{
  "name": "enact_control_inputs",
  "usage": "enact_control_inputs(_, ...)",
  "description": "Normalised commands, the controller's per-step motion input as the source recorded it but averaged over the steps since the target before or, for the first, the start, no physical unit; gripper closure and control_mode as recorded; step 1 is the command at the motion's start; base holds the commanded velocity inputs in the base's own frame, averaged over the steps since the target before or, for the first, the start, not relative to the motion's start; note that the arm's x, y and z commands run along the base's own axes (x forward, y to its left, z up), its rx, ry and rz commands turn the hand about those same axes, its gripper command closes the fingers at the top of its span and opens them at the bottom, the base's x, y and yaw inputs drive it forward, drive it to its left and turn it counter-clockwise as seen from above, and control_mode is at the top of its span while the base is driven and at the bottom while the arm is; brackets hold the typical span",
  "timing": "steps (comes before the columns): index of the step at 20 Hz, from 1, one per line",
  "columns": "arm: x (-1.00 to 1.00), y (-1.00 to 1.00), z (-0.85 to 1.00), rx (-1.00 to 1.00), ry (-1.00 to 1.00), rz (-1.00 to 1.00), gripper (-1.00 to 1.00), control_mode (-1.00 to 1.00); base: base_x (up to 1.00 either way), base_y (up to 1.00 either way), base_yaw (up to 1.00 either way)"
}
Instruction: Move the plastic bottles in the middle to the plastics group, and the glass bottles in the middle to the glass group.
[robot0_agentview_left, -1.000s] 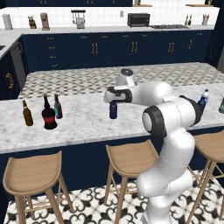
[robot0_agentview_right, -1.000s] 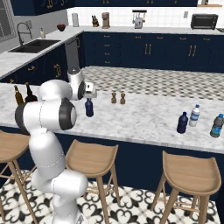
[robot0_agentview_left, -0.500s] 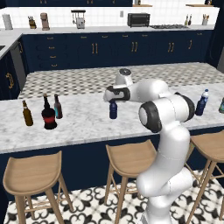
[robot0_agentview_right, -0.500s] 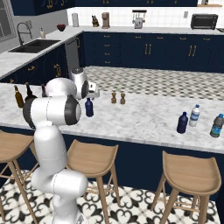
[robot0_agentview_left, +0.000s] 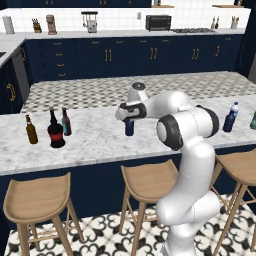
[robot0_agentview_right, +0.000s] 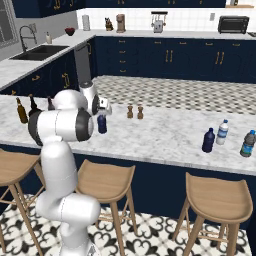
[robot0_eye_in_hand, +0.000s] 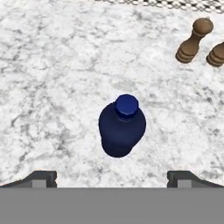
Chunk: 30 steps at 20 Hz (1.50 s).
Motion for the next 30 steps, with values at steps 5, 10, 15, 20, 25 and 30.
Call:
enact_control_inputs(5, 0.13, 0.00, -0.30, 0.00, 0.00, -0.03, -1.00, -1.00, 0.00, 0.00, 0.00)
enact_control_inputs(10, 0.18, 0.00, 0.00, 0.00, 0.00, 0.00, -1.00, -1.00, 0.00, 0.00, 0.00)
enact_control_inputs(15, 0.19, 0.00, 0.00, 0.00, 0.00, -0.02, -1.00, -1.00, 0.00, 0.00, 0.00)
enact_control_inputs(20, 0.09, -0.01, 0.00, 0.00, 0.00, -0.02, -1.00, -1.00, 0.00, 0.00, 0.00)
enact_control_inputs(25, 0.00, 0.00, 0.00, 0.00, 0.00, -0.01, -1.00, -1.00, 0.00, 0.00, 0.00)
enact_control_inputs(30, 0.00, -0.05, -0.05, 0.00, 0.00, -0.02, -1.00, -1.00, 0.00, 0.00, 0.00)
